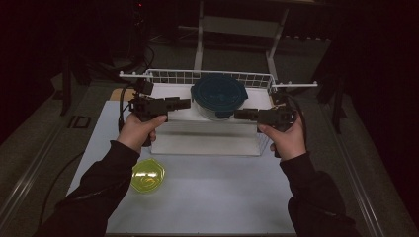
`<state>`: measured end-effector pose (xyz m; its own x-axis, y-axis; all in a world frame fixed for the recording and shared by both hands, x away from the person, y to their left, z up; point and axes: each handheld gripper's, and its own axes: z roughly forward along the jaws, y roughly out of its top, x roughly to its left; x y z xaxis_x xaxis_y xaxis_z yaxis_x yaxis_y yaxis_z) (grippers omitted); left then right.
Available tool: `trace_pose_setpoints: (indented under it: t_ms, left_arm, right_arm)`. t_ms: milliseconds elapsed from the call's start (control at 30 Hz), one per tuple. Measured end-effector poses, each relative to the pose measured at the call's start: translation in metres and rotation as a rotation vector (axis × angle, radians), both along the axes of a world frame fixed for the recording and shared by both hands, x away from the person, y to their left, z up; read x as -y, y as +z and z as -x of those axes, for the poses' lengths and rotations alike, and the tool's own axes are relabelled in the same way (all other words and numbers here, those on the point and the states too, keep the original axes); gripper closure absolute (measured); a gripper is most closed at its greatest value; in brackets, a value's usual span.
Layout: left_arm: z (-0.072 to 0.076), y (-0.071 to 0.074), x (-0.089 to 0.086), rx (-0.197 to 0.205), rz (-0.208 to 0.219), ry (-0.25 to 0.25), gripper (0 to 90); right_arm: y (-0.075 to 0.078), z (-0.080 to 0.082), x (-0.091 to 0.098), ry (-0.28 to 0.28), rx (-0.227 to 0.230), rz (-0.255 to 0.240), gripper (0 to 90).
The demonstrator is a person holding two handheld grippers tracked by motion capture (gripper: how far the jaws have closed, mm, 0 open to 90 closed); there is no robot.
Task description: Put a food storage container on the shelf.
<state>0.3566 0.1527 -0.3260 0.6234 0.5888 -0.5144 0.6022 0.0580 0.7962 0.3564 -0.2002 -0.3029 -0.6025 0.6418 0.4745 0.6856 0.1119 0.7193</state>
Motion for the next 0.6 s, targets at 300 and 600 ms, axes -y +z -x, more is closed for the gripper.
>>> trace_pose_setpoints:
  t_ms: [300,600]
  left_arm:
    - [0.043,-0.011,0.000,0.113,-0.040,-0.053,20.1]
    - [0.080,-0.049,0.011,0.175,-0.084,-0.068,1.1]
  right_arm:
    - [-0.008,0.015,-0.022,0.010,0.055,0.097,87.8]
    - [-0.014,0.008,-0.032,0.003,0.044,0.124,89.9]
